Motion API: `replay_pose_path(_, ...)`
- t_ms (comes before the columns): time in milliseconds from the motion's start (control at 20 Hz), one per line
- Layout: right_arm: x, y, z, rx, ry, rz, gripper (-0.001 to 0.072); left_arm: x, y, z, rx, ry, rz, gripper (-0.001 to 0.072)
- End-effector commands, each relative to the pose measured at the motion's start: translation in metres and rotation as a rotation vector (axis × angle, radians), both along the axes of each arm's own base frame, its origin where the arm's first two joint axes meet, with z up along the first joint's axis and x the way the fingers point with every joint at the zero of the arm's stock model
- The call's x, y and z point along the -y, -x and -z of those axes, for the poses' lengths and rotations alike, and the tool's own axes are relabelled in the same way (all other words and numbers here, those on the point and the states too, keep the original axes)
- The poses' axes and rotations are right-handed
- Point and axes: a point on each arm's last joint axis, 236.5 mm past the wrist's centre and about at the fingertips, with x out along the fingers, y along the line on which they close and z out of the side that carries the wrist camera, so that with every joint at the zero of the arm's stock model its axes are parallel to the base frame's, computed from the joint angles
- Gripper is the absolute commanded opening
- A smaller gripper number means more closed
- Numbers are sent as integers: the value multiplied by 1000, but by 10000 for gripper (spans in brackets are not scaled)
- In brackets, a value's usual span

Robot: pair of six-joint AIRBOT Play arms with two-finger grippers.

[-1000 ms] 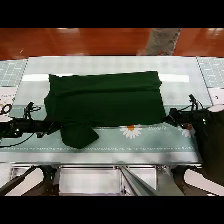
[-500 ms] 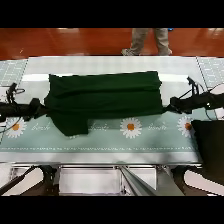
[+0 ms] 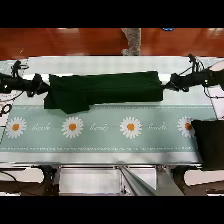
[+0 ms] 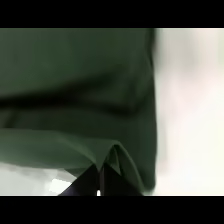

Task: Fold the shirts.

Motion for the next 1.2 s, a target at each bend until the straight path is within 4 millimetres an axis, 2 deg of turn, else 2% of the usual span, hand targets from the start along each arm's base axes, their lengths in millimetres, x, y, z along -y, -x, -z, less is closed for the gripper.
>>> replay_pose_path(0, -8, -44, 7, 41, -8, -3, 25, -3, -45, 13, -6, 10, -27, 22)
replay_pose_path(150, -4, -71, 11, 68, -4, 22, 25, -1, -72, 14, 28, -1, 0, 22)
replay_pose_path(350, 1, -96, 15, 90, -5, 43, 25, -9, -100, 14, 67, -12, -3, 22)
replay_pose_path(500, 4, -105, 25, 98, -6, 65, 25, -10, -105, 23, 62, -11, 0, 22)
replay_pose_path(550, 3, -107, 28, 97, -16, 75, 32, -9, -104, 28, 51, -7, 2, 52)
replay_pose_path(600, 2, -110, 32, 97, -29, 86, 199, -6, -102, 32, 37, -1, 12, 244)
replay_pose_path(650, 0, -112, 33, 100, -43, 89, 421, -5, -98, 34, 25, -3, 24, 477)
replay_pose_path(700, 2, -112, 33, 105, -31, 86, 409, -6, -94, 35, 6, -3, 25, 508)
replay_pose_path(850, 23, -96, 9, 73, -21, 76, 408, -28, -77, 15, -18, -25, 27, 508)
replay_pose_path(1000, 68, -68, -21, 57, 48, 95, 408, -53, -63, -26, 84, -147, 32, 508)
replay_pose_path(1100, 97, -53, -28, 64, 62, 197, 408, -59, -58, -49, 198, -223, -44, 508)
replay_pose_path(1150, 106, -42, -21, 58, 60, 250, 408, -54, -51, -56, 255, -252, -75, 508)
